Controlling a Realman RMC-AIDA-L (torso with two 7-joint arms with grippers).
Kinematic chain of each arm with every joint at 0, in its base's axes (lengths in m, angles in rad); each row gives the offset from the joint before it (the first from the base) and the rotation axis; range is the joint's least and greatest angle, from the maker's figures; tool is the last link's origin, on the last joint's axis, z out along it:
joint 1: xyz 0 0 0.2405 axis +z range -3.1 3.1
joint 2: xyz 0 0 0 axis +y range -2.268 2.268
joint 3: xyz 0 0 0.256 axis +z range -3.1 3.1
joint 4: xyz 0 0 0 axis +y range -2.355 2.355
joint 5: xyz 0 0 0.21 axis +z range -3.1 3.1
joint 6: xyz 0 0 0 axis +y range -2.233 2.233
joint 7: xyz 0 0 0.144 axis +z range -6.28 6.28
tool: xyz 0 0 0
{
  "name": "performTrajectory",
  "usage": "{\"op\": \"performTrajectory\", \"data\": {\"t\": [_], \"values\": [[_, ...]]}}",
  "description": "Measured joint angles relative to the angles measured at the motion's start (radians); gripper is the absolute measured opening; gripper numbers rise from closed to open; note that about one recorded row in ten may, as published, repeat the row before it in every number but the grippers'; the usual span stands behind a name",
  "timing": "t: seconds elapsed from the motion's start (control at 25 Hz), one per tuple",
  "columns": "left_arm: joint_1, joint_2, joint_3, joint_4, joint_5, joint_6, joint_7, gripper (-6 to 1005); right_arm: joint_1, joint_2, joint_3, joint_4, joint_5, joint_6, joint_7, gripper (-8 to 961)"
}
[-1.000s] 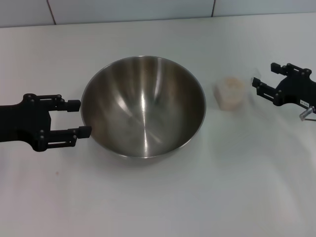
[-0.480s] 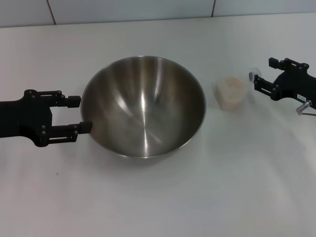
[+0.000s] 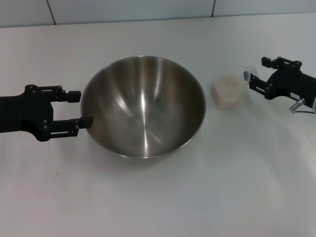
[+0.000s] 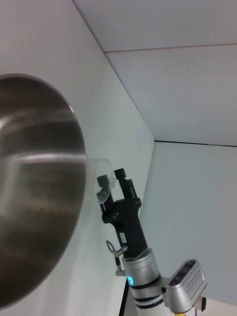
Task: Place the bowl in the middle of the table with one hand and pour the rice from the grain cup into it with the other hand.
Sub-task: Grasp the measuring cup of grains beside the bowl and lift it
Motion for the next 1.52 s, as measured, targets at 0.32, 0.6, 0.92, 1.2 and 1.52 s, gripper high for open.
{"op": "performTrajectory", "data": {"t": [0.32,0.6,0.92,1.2,1.52], "values": [[-0.002,0.002,0.0,-0.008,0.0,-0.006,0.001,680,-0.01,0.006,-0.025,0.004,0.012,0.0,-0.1,521],[0.001,0.003,0.0,-0.008,0.0,-0.007,0.002,680,-0.012,0.005,-0.021,0.004,0.021,-0.002,-0.098,278],[0.003,0.003,0.0,-0.008,0.001,-0.007,0.001,680,-0.017,0.005,-0.021,0.004,0.028,-0.004,-0.098,22],[0.006,0.003,0.0,-0.008,0.001,-0.007,-0.001,680,-0.024,0.005,-0.022,0.009,0.12,-0.009,-0.121,7],[0.008,0.001,0.0,-0.009,0.001,-0.006,0.001,680,-0.032,0.003,-0.033,0.042,0.31,-0.146,-0.232,7]]}}
